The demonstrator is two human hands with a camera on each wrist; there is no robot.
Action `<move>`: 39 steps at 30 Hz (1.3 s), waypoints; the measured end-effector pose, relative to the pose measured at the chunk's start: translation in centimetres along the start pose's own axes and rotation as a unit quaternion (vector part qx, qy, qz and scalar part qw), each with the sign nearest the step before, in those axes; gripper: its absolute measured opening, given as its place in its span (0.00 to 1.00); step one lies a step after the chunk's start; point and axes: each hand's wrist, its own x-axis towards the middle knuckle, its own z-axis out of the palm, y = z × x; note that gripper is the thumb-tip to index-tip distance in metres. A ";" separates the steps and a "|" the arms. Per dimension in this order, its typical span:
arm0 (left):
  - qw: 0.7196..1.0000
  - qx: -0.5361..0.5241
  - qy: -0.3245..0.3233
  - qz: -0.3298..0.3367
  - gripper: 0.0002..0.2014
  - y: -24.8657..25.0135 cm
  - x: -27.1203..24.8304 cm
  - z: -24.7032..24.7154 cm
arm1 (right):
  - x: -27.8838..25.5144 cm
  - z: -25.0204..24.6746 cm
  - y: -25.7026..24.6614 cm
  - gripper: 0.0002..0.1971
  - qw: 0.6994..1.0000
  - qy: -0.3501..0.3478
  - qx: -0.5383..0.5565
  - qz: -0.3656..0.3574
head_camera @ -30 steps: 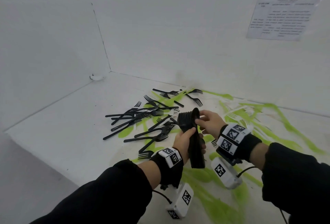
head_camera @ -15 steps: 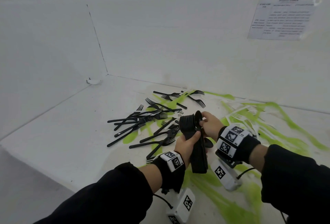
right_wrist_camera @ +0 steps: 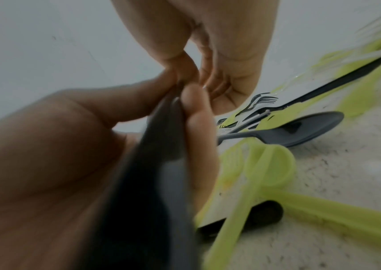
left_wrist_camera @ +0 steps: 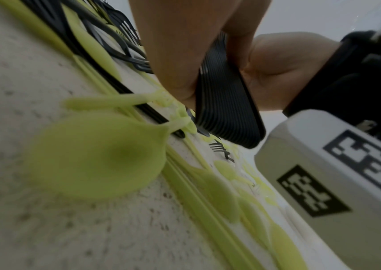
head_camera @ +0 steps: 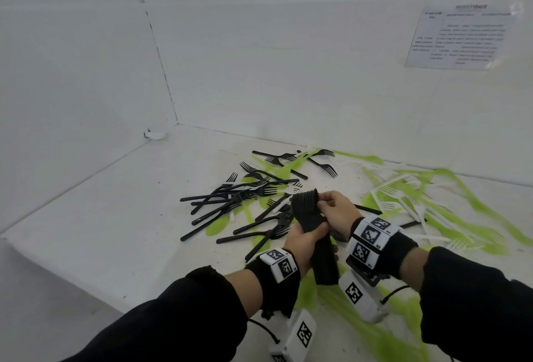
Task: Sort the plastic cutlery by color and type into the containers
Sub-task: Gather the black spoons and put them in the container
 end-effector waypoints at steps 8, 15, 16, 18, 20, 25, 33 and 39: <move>0.994 0.068 0.039 0.072 0.12 -0.5 0.9 0.9 | -3.3 -0.4 -0.7 0.18 0.982 -0.085 -0.161 -0.048; 0.988 0.123 -0.021 0.088 0.18 -0.9 0.8 3.4 | -2.5 -3.4 -0.3 0.21 0.976 -0.057 -0.204 -0.043; 0.988 0.120 -0.022 0.092 0.18 -1.0 0.8 3.9 | -2.3 -3.9 0.1 0.20 0.977 -0.050 -0.201 -0.043; 0.986 0.129 -0.015 0.106 0.17 -1.3 0.8 4.9 | -2.1 -4.6 0.6 0.21 0.980 -0.027 -0.195 -0.040; 0.984 0.139 -0.005 0.114 0.17 -1.6 0.8 6.2 | -2.2 -5.7 1.0 0.23 0.979 -0.012 -0.200 -0.044; 0.986 0.126 -0.043 0.100 0.15 -2.8 0.6 10.9 | -3.6 -10.5 2.2 0.19 0.981 0.010 -0.185 -0.061; 0.987 0.075 -0.134 0.047 0.24 -6.0 -0.4 20.7 | -5.9 -19.8 6.7 0.22 0.985 0.071 -0.158 -0.019; 0.989 0.024 -0.146 0.001 0.30 -9.0 -1.7 28.5 | -7.5 -27.9 10.9 0.22 0.985 0.067 -0.160 -0.011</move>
